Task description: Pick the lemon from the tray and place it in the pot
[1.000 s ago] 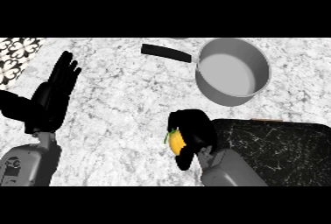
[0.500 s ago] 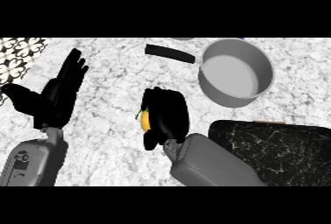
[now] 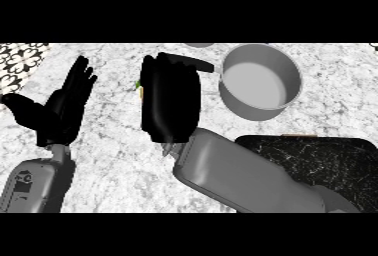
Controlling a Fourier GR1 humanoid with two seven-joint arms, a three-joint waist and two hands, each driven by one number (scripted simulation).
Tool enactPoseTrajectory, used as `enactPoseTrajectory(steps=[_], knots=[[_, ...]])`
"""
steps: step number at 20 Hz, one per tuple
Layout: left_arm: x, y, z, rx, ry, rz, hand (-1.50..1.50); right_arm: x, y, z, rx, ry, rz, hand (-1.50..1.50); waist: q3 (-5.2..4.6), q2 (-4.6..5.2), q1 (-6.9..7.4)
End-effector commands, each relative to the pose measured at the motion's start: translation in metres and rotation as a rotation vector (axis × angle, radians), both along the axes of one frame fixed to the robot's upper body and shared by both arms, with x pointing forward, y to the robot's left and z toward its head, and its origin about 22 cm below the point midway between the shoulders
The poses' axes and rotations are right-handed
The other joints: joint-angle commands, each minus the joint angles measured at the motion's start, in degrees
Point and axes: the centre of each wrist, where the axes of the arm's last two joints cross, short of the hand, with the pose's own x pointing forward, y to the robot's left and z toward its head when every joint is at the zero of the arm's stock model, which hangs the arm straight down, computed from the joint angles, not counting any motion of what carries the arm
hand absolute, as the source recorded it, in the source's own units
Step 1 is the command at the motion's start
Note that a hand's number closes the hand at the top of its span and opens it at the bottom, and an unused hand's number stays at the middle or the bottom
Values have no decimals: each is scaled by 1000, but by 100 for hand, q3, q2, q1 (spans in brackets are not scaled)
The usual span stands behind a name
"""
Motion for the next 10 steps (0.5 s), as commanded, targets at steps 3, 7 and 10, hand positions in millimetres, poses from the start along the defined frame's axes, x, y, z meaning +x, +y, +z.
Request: enactPoseTrajectory(steps=[3,7,10], knots=[[-4,11,-5,-9,11,12,0,7,17,23,164,-54,-226,150,1,-4,-98],[-6,16,-10,2,7,30,0,19,15,31,224,-43,-249,150,5,41,-128],[-1,18,-6,9,-9,57,0,26,12,27,235,-46,-269,150,11,39,-299]])
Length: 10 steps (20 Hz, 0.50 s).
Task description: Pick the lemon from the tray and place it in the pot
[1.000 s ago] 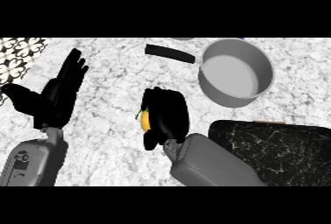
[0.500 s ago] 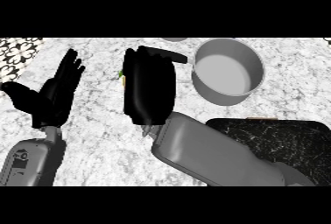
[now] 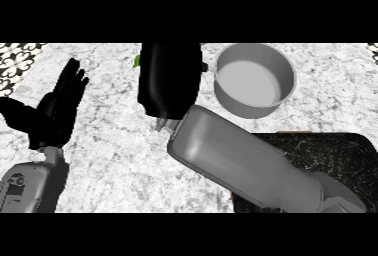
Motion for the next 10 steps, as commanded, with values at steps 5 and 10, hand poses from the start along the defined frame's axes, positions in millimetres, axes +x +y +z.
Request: enactPoseTrajectory(steps=[5,10], knots=[[-5,3,3,-11,-11,34,0,31,-15,-21,255,71,-171,150,12,28,-154],[-16,17,-10,-19,-5,28,0,61,-33,-44,173,11,-219,150,8,29,-228]])
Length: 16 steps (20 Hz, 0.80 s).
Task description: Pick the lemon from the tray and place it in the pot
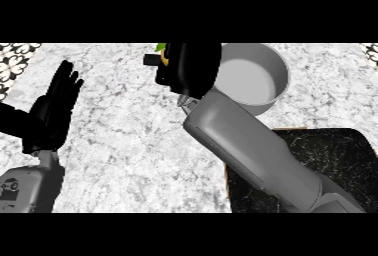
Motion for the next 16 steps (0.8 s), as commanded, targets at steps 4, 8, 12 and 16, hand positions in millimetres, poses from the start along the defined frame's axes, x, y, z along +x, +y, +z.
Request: enactPoseTrajectory(steps=[4,8,12,16], knots=[[-6,0,-2,-8,7,20,0,41,-19,-44,-224,74,-314,150,-4,-11,-122],[-4,-11,-2,2,11,5,0,57,-31,-56,-232,101,-332,150,2,21,-68],[7,-1,-1,-3,-20,17,0,65,-50,-80,-203,144,-324,150,2,37,-83],[-4,10,8,13,-28,11,0,71,-69,-90,-44,248,-332,150,8,40,-49]])
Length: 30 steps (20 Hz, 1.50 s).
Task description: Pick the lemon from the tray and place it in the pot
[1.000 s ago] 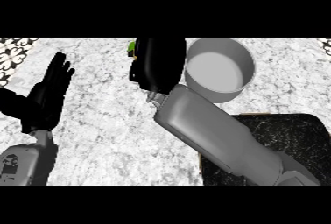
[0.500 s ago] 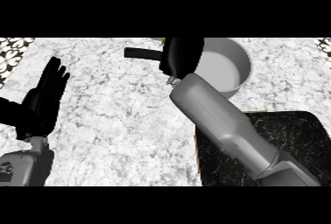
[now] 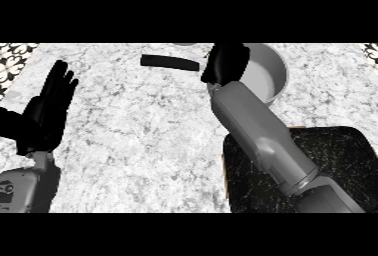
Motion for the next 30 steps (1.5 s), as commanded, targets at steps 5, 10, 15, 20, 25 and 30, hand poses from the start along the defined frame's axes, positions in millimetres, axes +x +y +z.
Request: enactPoseTrajectory(steps=[5,10,15,20,25,30], knots=[[-3,-13,-11,-14,-5,-24,0,3,-29,-30,305,58,-18,-150,7,72,138],[-1,-10,2,-9,-4,-29,0,0,-39,-30,479,-63,88,-150,17,62,160],[0,-1,0,8,4,2,0,-4,-45,-17,646,-252,127,-150,16,25,73],[4,7,-2,-8,20,14,0,-11,-65,-23,759,-339,169,-150,11,-18,-112],[-18,7,-15,-1,31,18,0,-24,-82,-42,800,-324,189,-150,3,-71,-183],[-17,5,-3,8,37,57,0,-55,-135,-45,796,-308,222,-150,2,-95,-265]])
